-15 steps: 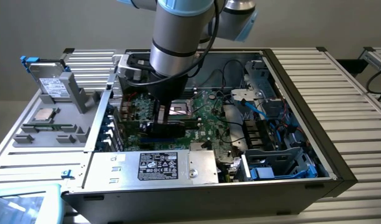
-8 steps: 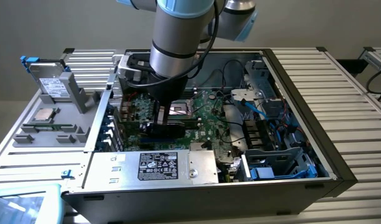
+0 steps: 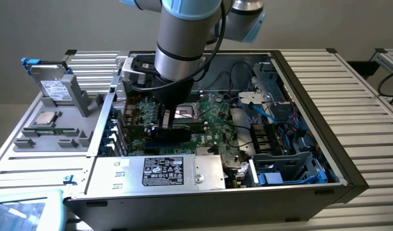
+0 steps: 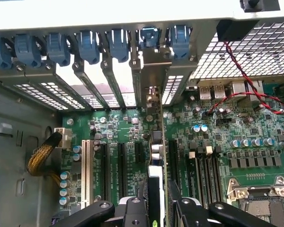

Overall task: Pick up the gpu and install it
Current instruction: 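Insert the gpu into the slot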

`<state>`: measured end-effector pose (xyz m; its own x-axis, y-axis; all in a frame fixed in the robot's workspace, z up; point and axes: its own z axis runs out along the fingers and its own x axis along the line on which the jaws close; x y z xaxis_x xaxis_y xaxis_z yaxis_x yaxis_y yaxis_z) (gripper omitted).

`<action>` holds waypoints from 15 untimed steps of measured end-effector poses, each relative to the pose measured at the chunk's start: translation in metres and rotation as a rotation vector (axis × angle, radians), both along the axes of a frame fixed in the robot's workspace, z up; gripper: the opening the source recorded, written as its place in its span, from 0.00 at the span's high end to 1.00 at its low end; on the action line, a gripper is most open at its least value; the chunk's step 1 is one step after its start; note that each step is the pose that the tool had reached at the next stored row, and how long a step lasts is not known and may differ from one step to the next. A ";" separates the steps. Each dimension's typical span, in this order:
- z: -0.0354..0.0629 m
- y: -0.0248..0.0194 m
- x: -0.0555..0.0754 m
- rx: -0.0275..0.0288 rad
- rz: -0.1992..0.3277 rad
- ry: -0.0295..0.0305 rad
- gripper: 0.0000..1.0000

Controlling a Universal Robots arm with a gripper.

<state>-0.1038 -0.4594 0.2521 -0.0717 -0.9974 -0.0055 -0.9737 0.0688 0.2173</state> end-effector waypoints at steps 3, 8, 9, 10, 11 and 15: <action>0.0002 -0.0002 0.000 0.0144 0.000 0.0001 0.73; 0.0002 -0.0004 0.000 0.0127 0.000 0.0004 0.73; 0.0002 -0.0004 0.000 0.0105 0.000 0.0013 0.73; 0.0003 -0.0004 0.000 0.0074 0.001 0.0025 0.73; 0.0005 -0.0003 0.000 0.0031 0.001 0.0040 0.73; 0.0009 -0.0003 0.000 -0.0229 0.009 0.0122 0.73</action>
<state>-0.1037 -0.4597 0.2530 -0.0631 -0.9978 0.0182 -0.9715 0.0656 0.2276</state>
